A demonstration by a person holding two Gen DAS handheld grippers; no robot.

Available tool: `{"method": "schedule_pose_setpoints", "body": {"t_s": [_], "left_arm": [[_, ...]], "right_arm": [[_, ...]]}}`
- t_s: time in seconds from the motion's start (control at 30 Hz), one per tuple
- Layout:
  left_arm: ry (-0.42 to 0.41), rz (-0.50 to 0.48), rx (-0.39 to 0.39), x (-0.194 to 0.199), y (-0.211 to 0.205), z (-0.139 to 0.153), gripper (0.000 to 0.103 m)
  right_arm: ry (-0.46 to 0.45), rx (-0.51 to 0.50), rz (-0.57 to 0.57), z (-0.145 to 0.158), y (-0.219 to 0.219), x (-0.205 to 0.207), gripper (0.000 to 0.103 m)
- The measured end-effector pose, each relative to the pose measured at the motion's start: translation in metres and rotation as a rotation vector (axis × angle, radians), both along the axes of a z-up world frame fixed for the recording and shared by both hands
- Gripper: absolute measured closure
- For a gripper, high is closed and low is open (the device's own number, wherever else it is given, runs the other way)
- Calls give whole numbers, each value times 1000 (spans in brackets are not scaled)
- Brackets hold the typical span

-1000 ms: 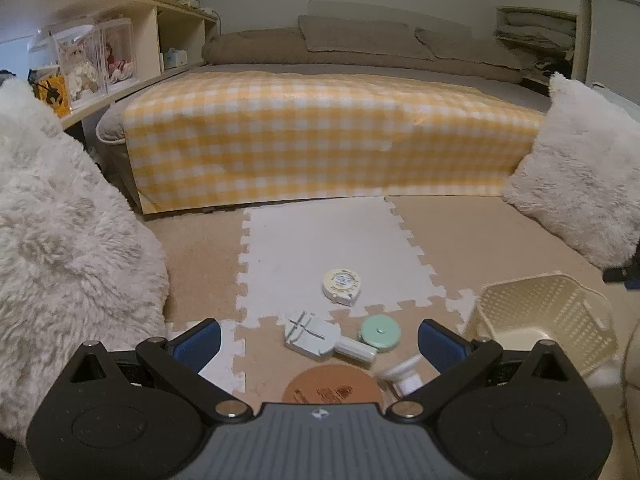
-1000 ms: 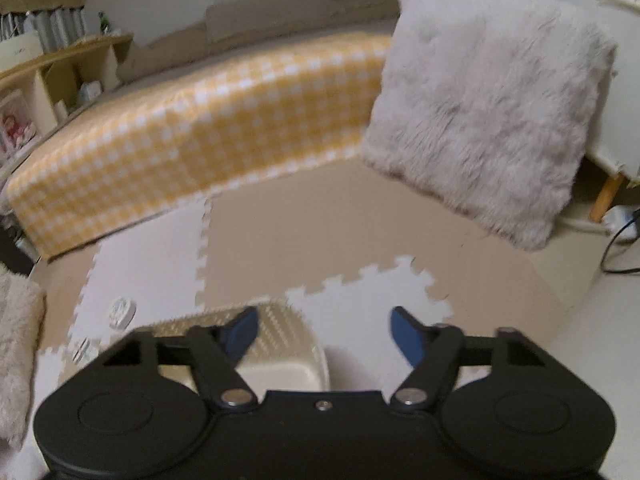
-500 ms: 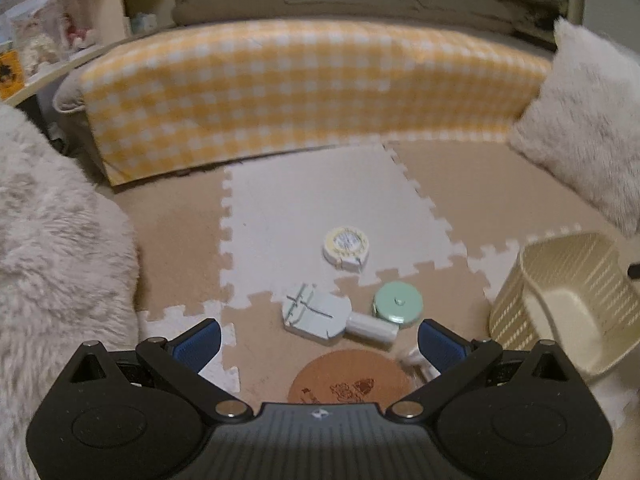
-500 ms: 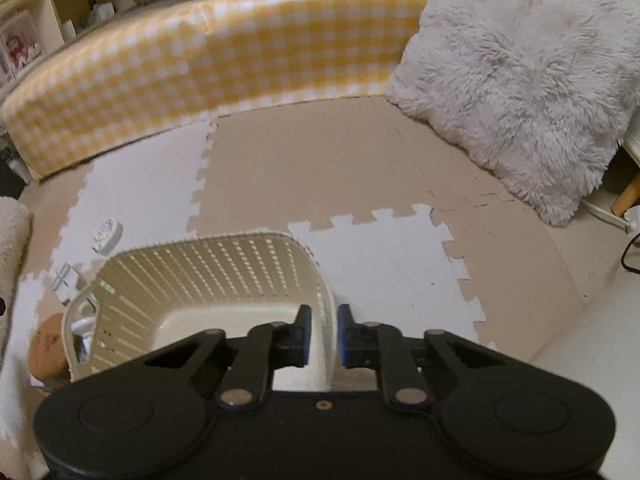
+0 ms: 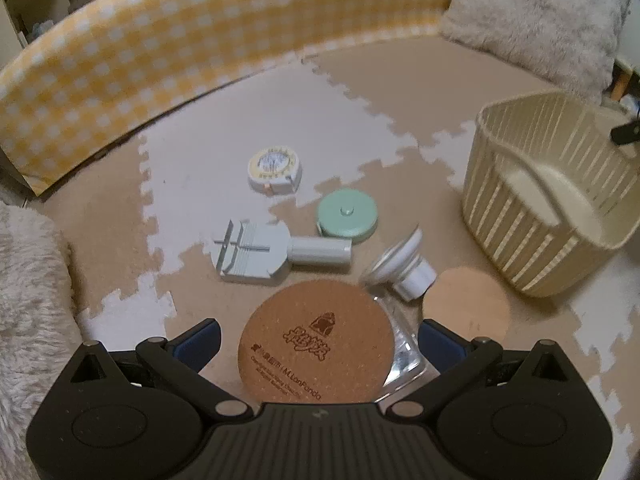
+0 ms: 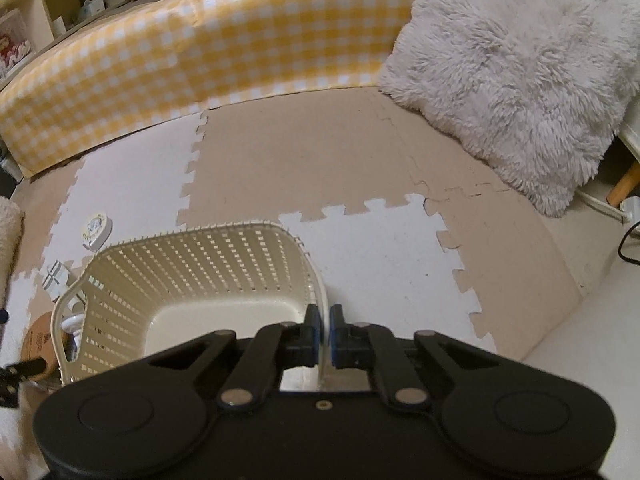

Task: Organize rigid objects
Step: 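Close the left tool on the round cork coaster and lift it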

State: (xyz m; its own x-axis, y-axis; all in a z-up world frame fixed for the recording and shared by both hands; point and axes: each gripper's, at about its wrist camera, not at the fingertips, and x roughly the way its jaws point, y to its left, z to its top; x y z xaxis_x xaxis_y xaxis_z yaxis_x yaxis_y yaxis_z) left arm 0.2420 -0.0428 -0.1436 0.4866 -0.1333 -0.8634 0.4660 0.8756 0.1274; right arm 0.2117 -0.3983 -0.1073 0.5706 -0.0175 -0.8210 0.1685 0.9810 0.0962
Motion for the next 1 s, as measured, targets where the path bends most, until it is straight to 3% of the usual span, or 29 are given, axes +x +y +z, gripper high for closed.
{"method": "schedule_pose_setpoints", "body": {"t_s": [0.37,0.67,1.0], "left_arm": [[57,73,27,14,5,-19,0],[107,185,-35,27,16,-21,1],[144,220,-66,26,18,-12,20]], "right_arm": [[-3,-17,-1,0,3,0,97],[-4,1,-9,0,-1,0,97],[-4,-7,-8,-1,1,0,97]]}}
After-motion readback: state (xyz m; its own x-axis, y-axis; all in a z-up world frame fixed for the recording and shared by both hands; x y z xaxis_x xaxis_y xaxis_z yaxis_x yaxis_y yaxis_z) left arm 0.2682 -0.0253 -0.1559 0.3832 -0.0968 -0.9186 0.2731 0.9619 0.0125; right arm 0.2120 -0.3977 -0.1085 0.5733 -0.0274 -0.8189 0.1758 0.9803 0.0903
